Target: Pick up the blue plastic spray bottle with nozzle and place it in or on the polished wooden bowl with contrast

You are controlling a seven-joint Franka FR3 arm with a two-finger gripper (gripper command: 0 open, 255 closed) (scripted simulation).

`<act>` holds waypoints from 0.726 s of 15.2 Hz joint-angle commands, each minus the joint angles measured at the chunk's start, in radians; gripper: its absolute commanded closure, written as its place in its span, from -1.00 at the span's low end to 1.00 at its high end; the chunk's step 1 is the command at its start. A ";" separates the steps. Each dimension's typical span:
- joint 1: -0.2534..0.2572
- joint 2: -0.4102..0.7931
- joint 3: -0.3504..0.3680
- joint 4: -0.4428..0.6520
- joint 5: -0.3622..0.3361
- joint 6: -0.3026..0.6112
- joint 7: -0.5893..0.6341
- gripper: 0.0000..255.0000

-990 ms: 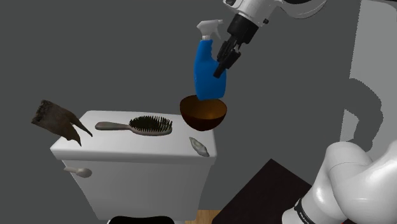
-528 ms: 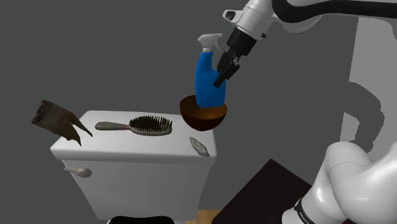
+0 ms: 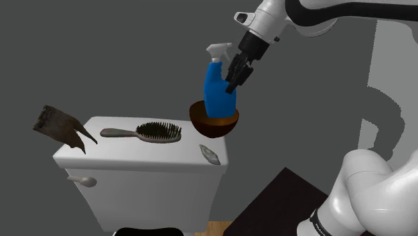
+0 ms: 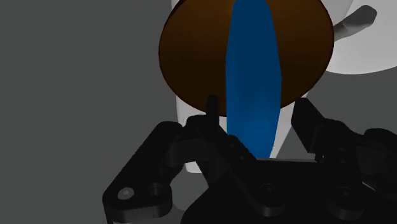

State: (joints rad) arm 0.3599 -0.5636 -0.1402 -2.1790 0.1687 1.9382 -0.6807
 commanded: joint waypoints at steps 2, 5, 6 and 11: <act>0.000 0.000 0.000 0.000 0.000 0.000 0.000 -1.00; 0.000 0.000 0.000 0.000 0.000 0.000 0.000 -1.00; -0.002 -0.006 -0.003 0.028 -0.003 -0.034 0.001 -1.00; -0.006 -0.014 -0.014 0.112 -0.010 -0.127 0.005 -1.00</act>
State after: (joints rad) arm 0.3545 -0.5783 -0.1534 -2.0738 0.1588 1.8183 -0.6764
